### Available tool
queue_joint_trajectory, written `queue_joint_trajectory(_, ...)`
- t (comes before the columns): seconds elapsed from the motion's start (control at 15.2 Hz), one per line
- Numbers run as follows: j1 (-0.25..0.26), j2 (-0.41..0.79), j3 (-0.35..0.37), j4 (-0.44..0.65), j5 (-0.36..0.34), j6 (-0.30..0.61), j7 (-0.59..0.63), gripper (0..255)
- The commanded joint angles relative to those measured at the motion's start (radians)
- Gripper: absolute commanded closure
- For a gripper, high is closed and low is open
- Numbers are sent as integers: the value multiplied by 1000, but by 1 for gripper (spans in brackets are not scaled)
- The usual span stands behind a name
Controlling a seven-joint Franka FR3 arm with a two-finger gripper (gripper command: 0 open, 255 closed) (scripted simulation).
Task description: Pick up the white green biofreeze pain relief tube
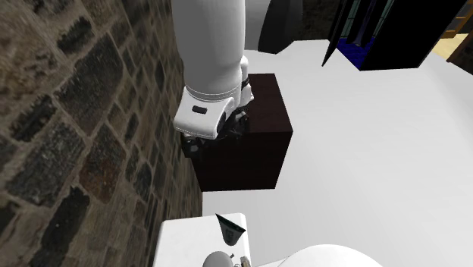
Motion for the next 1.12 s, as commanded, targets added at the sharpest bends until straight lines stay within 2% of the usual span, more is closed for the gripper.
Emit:
queue_joint_trajectory(0.0,-6,82,-1,74,9,4,-43,0)
queue_joint_trajectory(0.53,-26,414,20,426,33,-36,-166,0)
queue_joint_trajectory(1.06,-27,450,22,380,35,47,-165,0)
